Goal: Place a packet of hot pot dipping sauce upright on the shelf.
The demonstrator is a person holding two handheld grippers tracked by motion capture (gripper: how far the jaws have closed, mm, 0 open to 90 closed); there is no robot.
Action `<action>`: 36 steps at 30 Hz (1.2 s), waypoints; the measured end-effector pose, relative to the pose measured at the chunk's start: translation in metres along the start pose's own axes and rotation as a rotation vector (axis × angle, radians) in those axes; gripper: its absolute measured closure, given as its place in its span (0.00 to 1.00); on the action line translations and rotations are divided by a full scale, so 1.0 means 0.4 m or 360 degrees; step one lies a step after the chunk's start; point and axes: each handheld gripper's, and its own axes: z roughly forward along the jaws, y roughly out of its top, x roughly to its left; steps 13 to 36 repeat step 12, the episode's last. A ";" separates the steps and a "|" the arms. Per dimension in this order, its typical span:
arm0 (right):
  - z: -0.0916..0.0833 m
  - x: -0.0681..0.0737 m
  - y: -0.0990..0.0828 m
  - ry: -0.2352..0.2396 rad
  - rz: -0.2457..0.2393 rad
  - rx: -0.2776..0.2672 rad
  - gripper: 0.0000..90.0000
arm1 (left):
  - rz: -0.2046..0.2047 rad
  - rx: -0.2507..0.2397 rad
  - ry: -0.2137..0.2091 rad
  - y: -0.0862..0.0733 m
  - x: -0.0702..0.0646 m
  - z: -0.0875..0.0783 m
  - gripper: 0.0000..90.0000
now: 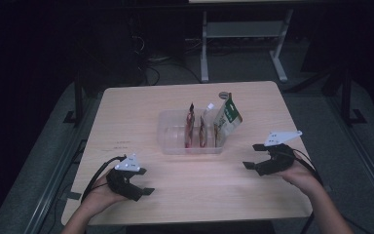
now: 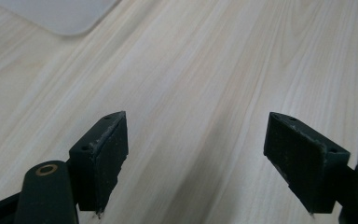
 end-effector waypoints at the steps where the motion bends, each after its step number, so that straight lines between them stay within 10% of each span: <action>1: -0.001 0.003 -0.010 0.0002 -0.0008 0.0016 0.23 | 0.0002 0.0009 0.0002 -0.001 0.000 0.002 0.24; 36: 0.027 0.015 -0.049 0.0033 -0.0068 0.0140 0.21 | 0.0064 0.0084 0.0016 -0.002 -0.003 0.026 0.24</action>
